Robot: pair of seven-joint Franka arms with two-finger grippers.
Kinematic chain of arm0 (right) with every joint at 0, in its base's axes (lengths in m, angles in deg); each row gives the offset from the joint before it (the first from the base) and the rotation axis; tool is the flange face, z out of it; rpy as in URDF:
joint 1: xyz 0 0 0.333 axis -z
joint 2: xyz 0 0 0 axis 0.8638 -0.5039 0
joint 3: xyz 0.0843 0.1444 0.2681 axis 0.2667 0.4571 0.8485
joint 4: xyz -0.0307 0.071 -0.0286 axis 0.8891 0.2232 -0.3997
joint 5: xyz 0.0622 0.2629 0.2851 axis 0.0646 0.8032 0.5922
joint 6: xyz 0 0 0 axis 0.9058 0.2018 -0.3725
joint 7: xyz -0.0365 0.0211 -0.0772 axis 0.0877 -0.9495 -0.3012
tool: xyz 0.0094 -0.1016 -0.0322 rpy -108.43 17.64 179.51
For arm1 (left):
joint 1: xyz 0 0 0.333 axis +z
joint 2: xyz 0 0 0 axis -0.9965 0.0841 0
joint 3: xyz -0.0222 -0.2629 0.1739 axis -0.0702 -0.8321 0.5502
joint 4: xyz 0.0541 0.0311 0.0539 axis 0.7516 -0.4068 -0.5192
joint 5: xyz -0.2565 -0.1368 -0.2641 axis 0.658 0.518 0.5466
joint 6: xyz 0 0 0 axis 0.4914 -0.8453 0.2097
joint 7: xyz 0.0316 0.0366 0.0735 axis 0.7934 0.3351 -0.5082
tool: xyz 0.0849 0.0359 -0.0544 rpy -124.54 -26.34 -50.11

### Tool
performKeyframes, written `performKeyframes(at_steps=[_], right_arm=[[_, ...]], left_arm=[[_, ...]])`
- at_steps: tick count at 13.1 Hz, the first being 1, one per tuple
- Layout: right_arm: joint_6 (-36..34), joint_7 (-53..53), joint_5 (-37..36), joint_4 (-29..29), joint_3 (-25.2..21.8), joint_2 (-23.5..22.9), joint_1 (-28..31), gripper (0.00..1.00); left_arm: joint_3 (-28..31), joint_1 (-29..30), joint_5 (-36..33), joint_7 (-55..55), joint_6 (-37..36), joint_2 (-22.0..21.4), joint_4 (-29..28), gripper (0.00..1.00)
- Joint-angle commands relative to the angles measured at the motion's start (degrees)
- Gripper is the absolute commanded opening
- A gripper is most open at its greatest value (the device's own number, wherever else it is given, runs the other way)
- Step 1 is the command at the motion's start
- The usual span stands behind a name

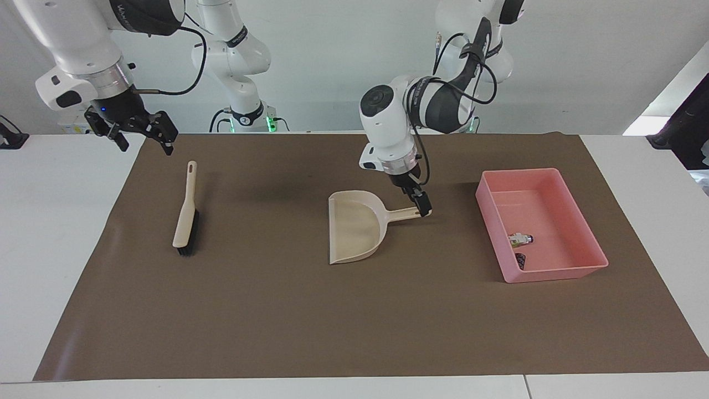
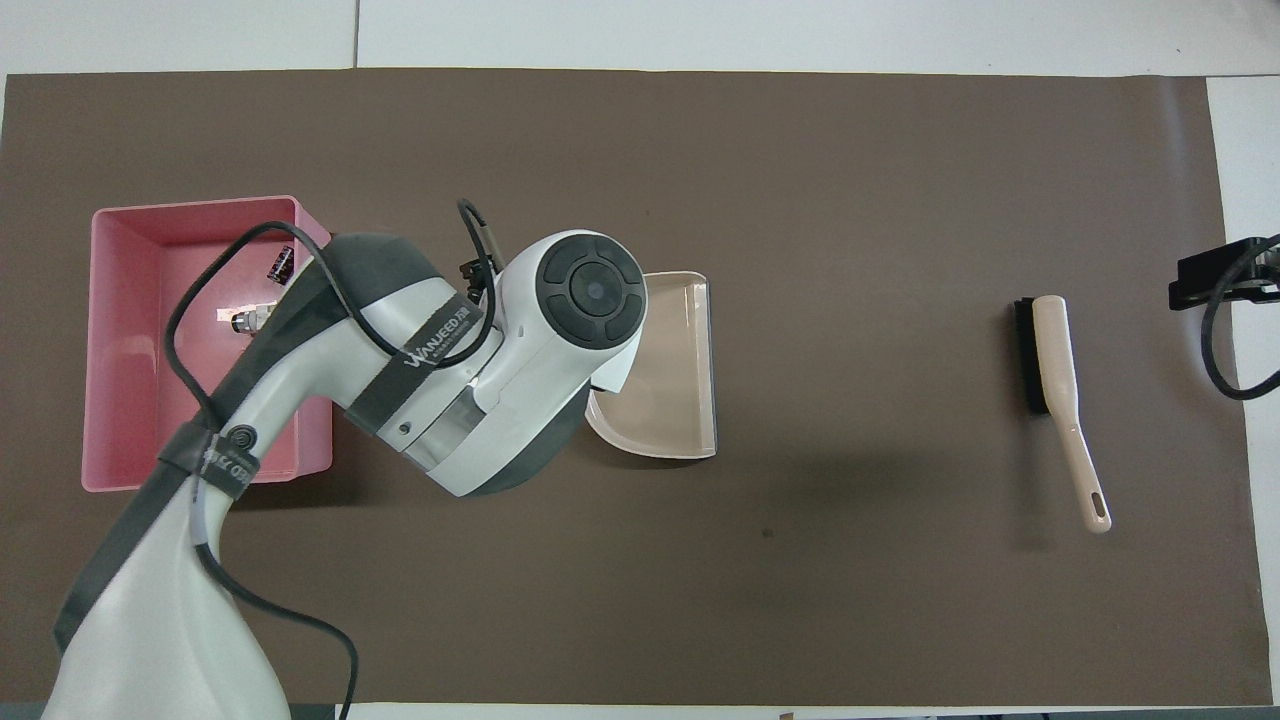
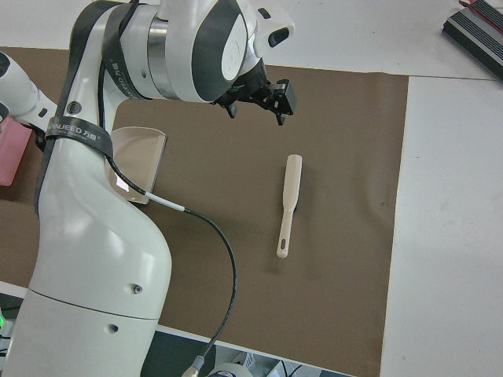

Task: Clean e-waste and dump in bin
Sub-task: 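Lower the dustpan onto the table and release it with the left gripper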

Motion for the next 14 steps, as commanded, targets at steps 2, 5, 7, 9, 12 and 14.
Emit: performKeyframes(at_steps=[2,5,7,9,12,14], right_arm=[[1.0,-0.9,1.2,-1.5,-0.1,1.0,0.4,1.00],[0.7,-1.0,1.2,-1.5,-0.1,1.1,0.5,1.00],[0.7,-1.0,1.2,-1.6,-0.1,1.1,0.4,1.00],[0.8,-1.0,1.2,-1.6,-0.1,1.0,0.4,1.00],[0.8,-1.0,1.2,-1.5,-0.1,1.1,0.4,1.00],[1.0,-0.9,1.2,-1.5,-0.1,1.0,0.4,1.00]], left_arm=[[0.4,5.3,4.0,-18.5,-4.1,-2.9,-2.6,1.00],[0.4,14.4,13.1,-32.2,-6.5,-5.5,-2.7,1.00],[0.4,21.6,18.0,-32.2,-4.1,-8.8,-2.6,1.00],[0.4,26.7,19.6,-32.2,-3.0,-11.9,-2.6,1.00],[0.4,32.7,23.3,-29.1,-3.6,-13.7,1.5,1.00],[0.5,34.0,23.1,-26.4,-5.7,-13.1,5.8,1.00]])
